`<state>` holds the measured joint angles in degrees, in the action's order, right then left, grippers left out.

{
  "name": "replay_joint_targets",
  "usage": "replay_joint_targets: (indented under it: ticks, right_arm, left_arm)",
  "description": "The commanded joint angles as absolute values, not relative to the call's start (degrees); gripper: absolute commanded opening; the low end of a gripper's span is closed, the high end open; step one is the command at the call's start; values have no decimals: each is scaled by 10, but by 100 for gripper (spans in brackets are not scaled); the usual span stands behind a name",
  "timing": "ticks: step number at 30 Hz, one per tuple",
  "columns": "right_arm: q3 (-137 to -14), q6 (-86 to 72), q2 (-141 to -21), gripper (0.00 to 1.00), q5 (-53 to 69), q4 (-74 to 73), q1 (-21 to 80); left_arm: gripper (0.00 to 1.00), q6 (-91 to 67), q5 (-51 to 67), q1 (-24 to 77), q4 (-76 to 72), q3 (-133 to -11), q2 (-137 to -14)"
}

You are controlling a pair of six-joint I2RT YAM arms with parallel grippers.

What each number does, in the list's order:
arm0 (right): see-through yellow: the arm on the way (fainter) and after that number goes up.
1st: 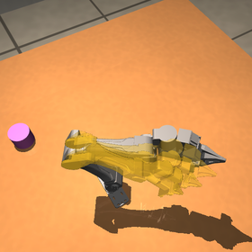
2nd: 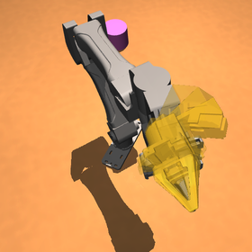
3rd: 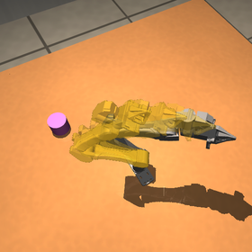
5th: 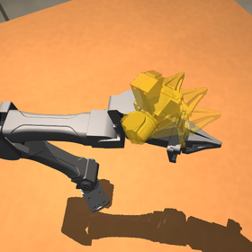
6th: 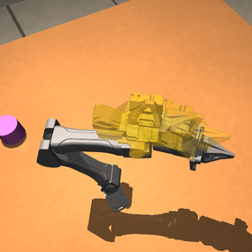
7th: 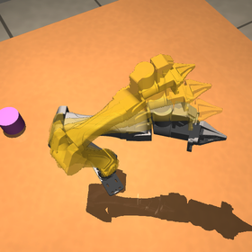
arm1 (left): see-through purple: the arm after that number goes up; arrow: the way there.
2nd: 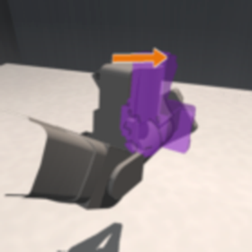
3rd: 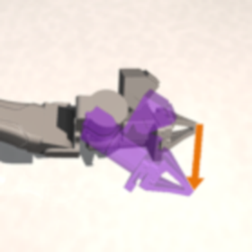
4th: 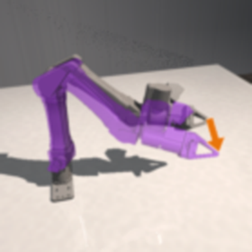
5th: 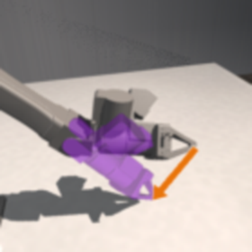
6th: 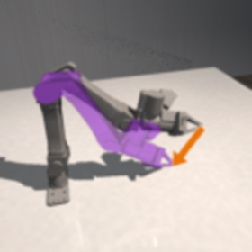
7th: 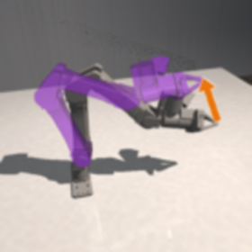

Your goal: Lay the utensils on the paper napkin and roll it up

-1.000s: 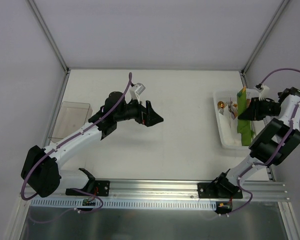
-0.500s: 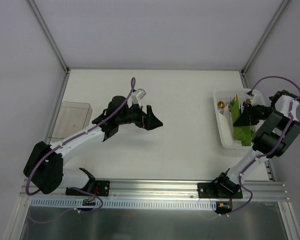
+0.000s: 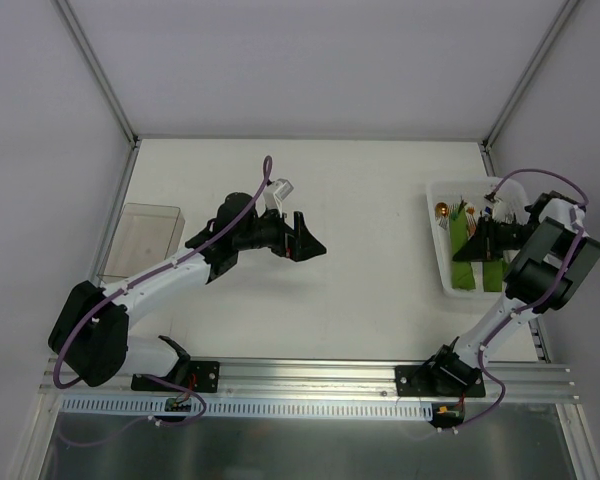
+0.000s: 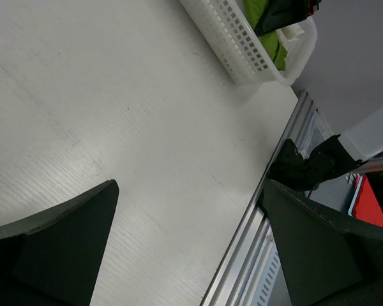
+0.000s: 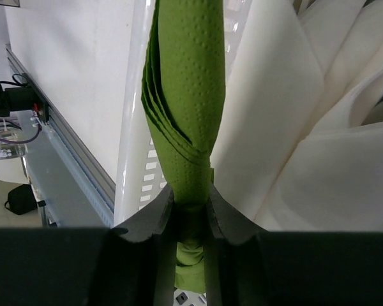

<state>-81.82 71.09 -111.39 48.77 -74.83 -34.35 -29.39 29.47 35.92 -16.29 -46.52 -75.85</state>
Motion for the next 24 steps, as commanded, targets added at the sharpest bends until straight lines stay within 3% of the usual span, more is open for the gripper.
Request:
replay_joint_targets:
  ticks: [1,17,24]
  right_arm:
    - [-808,700,-1113,0,533,-951,-344]
    - [-825,715,-1207,0,533,-948,-338]
    - [-829,653,-1209,2,471,-889,-333]
  left_arm:
    - [99,-298,303,359,-190,-458,-755]
    - [99,-304,311,359,-188,-465,-773]
    - [99,-302,309,358,-175,-474,-777]
